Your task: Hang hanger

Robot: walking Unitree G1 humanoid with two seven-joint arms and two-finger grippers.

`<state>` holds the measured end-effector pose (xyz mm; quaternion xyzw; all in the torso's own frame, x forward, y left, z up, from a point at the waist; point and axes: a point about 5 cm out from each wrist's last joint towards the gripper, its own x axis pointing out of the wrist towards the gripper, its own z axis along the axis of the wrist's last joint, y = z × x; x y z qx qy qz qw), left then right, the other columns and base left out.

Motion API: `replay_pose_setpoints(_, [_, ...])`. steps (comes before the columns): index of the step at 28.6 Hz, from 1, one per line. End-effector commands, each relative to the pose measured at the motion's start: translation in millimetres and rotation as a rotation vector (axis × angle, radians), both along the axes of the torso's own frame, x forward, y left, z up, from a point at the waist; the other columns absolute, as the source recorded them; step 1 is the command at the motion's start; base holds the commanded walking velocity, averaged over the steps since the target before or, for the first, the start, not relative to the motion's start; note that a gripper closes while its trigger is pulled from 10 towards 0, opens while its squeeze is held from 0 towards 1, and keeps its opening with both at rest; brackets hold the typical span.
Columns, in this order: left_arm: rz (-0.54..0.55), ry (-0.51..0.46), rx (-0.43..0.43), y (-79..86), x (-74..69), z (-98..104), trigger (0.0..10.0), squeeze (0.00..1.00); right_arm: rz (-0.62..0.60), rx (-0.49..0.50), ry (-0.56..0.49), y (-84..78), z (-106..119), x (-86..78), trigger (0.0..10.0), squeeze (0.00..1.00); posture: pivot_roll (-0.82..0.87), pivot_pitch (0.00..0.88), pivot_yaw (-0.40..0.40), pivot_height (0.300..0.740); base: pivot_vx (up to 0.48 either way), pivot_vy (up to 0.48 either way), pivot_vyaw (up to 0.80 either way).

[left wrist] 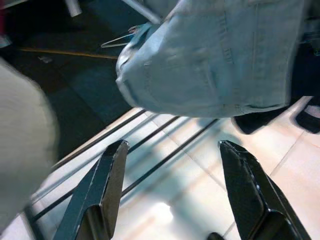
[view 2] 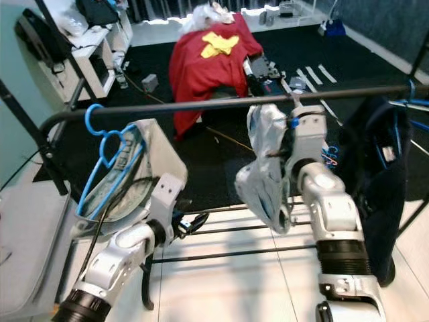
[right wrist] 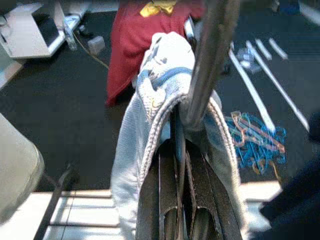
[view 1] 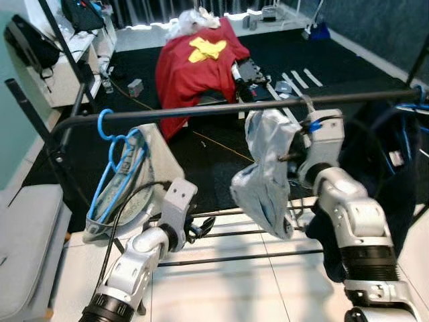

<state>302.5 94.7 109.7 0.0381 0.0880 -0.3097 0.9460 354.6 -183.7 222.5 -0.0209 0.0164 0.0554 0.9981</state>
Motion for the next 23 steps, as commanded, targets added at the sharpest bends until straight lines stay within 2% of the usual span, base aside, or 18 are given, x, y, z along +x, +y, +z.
replay_pose_setpoints(1, [0.005,0.02,0.028,4.4,-3.2,-8,10.0,0.0,0.042,0.005,-0.016,11.7,4,-1.9,10.0,0.0,-0.07,0.09,0.065,0.74,0.0,0.0,0.0])
replay_pose_setpoints(9, [-0.001,0.02,0.032,4.2,-3.4,-8,10.0,0.0,0.049,0.011,-0.016,14.7,4,-2.6,10.0,0.0,-0.07,0.089,0.064,0.74,0.0,0.0,0.0])
replay_pose_setpoints(13, [0.025,0.027,0.052,6.8,-3.3,-13,10.0,0.0,0.057,0.013,0.003,18.9,-5,-5.2,10.0,0.0,-0.07,0.082,0.064,0.74,0.0,0.0,0.0])
replay_pose_setpoints(15, [0.035,0.036,0.051,7.5,-3.5,-16,10.0,0.0,0.057,0.003,0.016,20.4,-14,-6.7,10.0,0.0,-0.07,0.076,0.062,0.74,0.0,0.0,0.0])
replay_pose_setpoints(17, [0.075,0.046,0.048,10.9,-5.4,-24,10.0,0.0,0.048,-0.011,0.058,23.6,-42,-15.1,10.0,0.0,-0.06,0.065,0.055,0.74,0.0,0.0,0.0])
replay_pose_setpoints(20, [0.094,0.049,0.039,12.8,-6.4,-26,10.0,0.0,0.049,0.0,0.077,26.2,-54,-20.6,10.0,0.0,-0.06,0.065,0.048,0.74,0.0,0.0,0.0])
replay_pose_setpoints(23, [0.149,0.045,-0.014,21.8,-5.4,-22,10.0,0.0,0.077,0.018,0.118,36.1,-71,-29.5,10.0,0.0,-0.05,0.065,0.036,0.74,0.0,0.0,0.0])
